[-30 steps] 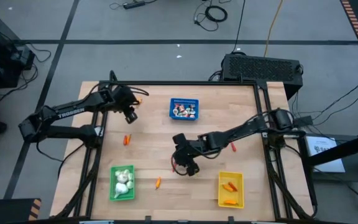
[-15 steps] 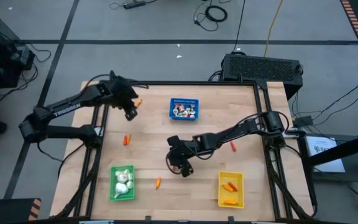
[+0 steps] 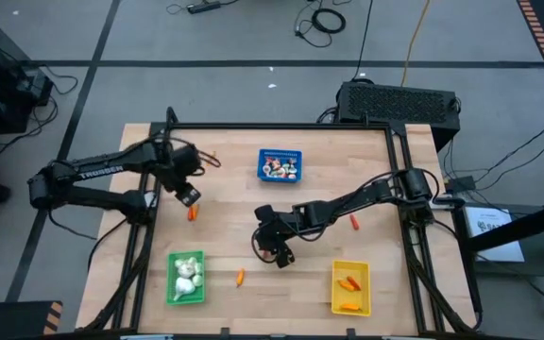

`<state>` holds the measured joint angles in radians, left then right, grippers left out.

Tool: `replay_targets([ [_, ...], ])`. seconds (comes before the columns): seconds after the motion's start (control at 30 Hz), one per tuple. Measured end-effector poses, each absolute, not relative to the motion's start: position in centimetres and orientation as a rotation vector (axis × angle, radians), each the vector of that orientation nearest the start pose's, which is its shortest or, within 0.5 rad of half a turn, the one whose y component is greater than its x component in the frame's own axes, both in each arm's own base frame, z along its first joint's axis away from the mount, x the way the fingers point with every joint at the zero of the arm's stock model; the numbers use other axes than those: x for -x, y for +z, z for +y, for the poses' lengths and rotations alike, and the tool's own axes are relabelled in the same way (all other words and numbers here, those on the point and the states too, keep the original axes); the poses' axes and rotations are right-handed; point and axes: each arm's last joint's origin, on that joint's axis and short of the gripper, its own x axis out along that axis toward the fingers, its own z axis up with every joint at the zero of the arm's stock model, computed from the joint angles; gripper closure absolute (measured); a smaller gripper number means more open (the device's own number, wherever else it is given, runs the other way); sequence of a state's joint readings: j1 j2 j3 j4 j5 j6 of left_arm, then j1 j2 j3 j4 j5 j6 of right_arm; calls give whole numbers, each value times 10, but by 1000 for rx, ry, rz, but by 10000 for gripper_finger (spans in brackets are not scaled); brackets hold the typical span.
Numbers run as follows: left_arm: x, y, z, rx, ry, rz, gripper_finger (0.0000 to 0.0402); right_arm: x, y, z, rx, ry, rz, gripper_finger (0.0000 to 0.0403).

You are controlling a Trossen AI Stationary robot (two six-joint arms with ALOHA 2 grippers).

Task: Sort produce into baskets
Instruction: Put the yellow chili pepper into the yellow bin

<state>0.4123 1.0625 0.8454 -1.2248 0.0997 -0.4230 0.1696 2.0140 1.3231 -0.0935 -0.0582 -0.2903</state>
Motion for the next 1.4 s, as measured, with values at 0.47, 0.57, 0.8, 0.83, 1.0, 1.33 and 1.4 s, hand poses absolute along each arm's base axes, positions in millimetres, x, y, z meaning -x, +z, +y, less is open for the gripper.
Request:
replay_targets([
  [0.47,-147,188,33,828,801,1285,263,-415,157,74,284,325,851,248],
  [0.57,-146,185,28,845,821,1283,263,-414,157,74,287,327,865,248],
  [0.8,-156,175,18,838,741,1194,263,-414,156,74,291,329,870,248],
  [0.83,-158,175,17,834,730,1184,263,-414,156,74,296,332,869,248],
  [1.0,-160,172,14,790,757,1191,263,-414,156,73,304,336,870,248],
  [1.33,-167,157,7,713,794,1271,263,-414,156,73,305,336,869,248],
  [1.4,-170,154,6,699,791,1277,263,-414,156,73,302,335,870,248],
])
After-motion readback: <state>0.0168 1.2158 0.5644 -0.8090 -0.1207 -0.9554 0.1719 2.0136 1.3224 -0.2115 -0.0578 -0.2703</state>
